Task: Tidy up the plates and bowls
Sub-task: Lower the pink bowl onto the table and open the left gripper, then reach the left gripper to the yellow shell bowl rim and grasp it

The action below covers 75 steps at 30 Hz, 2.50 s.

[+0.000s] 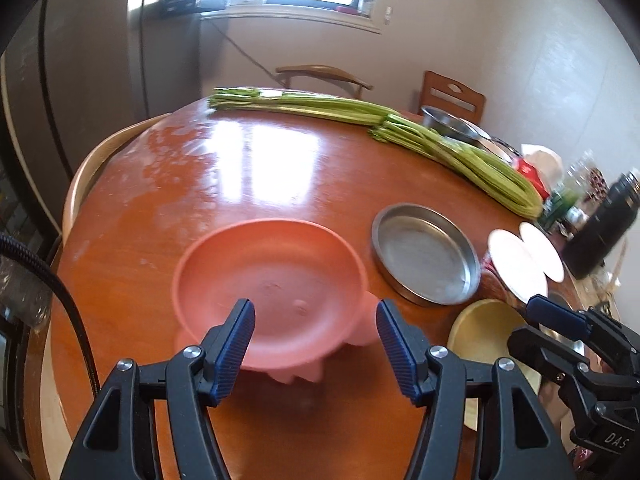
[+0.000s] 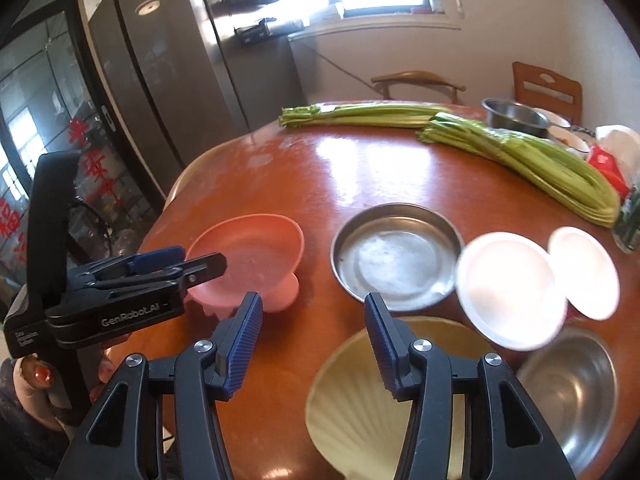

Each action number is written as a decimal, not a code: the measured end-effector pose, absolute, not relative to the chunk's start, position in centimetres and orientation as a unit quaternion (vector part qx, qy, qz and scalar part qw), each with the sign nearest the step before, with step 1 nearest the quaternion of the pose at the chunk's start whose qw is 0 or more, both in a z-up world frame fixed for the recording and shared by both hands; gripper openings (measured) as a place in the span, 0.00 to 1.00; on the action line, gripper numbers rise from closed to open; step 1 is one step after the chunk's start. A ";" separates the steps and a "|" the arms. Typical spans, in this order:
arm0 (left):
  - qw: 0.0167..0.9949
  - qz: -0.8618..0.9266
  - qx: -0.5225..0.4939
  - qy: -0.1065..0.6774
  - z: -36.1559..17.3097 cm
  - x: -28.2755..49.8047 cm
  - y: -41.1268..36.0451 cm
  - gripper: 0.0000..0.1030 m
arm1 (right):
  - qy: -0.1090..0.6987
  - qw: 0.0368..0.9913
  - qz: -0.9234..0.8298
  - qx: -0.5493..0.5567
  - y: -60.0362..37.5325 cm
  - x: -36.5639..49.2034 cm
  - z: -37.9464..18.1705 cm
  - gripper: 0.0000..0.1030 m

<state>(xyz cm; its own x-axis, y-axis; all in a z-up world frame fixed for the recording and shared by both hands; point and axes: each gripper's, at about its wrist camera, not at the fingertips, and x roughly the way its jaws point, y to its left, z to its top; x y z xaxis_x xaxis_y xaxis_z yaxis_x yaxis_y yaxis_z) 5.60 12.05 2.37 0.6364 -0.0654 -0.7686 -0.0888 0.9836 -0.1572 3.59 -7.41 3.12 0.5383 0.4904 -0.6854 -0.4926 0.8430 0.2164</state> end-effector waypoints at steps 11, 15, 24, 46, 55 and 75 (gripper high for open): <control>0.894 -0.036 -0.060 0.442 1.9 5.0 6.1 0.61 | 0.390 0.885 0.253 0.021 -12.2 0.7 2.6 0.54; 0.893 -0.045 -0.051 0.445 1.7 4.6 4.8 0.61 | 0.393 0.886 0.243 0.029 -13.5 -0.1 2.1 0.54; 0.882 -0.069 -0.040 0.464 0.2 4.6 2.6 0.61 | 0.419 0.881 0.216 0.036 -16.0 -2.2 -0.3 0.54; 0.860 -0.103 -0.031 0.499 -2.8 6.2 0.8 0.61 | 0.475 0.859 0.179 0.058 -16.2 -1.0 -4.1 0.54; 0.857 -0.114 -0.032 0.502 -3.4 6.7 0.4 0.61 | 0.480 0.859 0.171 0.044 -15.4 0.2 -5.1 0.54; 0.868 -0.116 -0.019 0.482 -2.2 5.3 0.5 0.61 | 0.458 0.867 0.197 0.007 -13.7 -0.6 -4.1 0.55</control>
<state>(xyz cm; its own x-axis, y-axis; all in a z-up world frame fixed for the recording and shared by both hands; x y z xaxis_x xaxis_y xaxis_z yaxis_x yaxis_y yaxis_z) 5.28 0.49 -2.22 0.5089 -0.2194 -0.8324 0.1828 0.9725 -0.1446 -0.62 -13.67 -4.14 0.5028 0.3476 -0.7914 -0.3351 0.9224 0.1922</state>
